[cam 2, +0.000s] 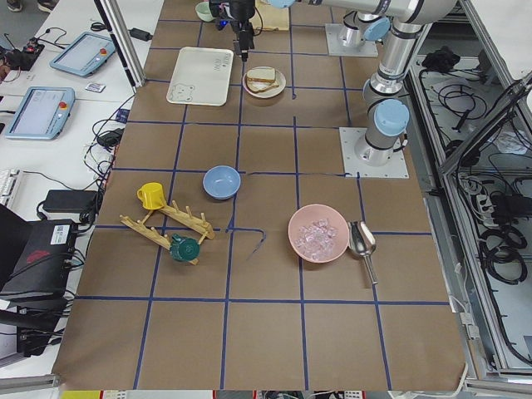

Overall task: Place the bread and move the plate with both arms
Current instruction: 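Lower the bread onto the egg toast and open the right gripper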

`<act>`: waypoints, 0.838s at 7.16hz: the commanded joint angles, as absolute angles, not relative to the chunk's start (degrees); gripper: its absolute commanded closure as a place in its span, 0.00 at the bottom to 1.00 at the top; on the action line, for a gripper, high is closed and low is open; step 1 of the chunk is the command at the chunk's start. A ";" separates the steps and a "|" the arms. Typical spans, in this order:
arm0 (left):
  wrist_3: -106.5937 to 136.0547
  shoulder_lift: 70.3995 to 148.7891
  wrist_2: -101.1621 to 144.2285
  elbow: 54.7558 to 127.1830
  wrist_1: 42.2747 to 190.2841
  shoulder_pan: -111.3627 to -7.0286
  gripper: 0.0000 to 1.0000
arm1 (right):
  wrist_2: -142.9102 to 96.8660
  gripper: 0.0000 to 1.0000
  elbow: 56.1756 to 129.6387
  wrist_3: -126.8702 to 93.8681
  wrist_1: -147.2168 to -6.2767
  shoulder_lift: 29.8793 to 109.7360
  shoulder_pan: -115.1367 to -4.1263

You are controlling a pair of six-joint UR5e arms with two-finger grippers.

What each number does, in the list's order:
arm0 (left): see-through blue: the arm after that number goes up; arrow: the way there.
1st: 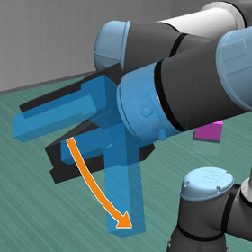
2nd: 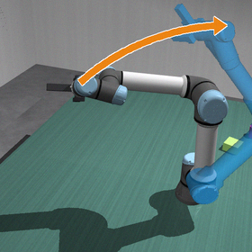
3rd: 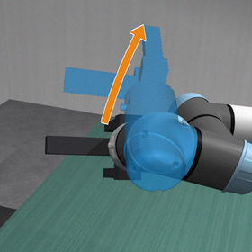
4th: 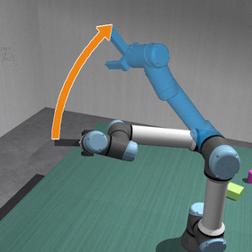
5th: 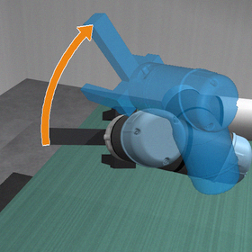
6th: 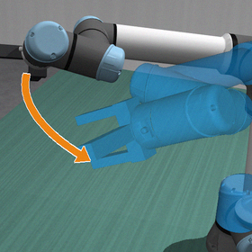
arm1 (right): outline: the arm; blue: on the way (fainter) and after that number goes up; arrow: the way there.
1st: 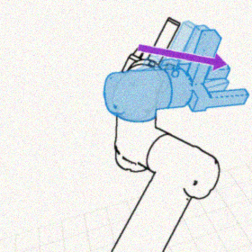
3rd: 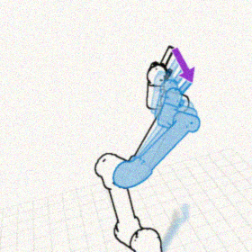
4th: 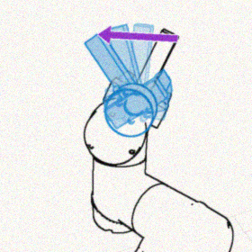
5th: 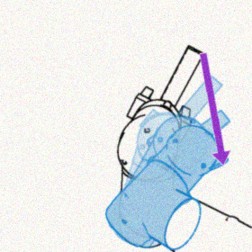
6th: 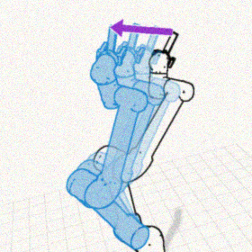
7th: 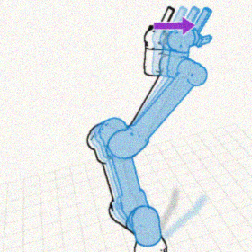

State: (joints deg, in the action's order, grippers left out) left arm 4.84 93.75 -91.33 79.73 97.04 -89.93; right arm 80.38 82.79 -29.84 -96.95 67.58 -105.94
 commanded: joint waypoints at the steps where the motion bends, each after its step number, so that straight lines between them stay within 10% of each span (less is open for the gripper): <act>1: 4.75 93.95 -91.41 80.41 97.29 -90.00 0.00 | 81.81 0.00 85.06 -4.26 -96.07 74.85 -99.34; 6: 5.71 93.96 -92.40 90.92 93.10 -90.61 0.00 | 91.48 0.00 88.06 2.99 -89.74 84.54 -94.40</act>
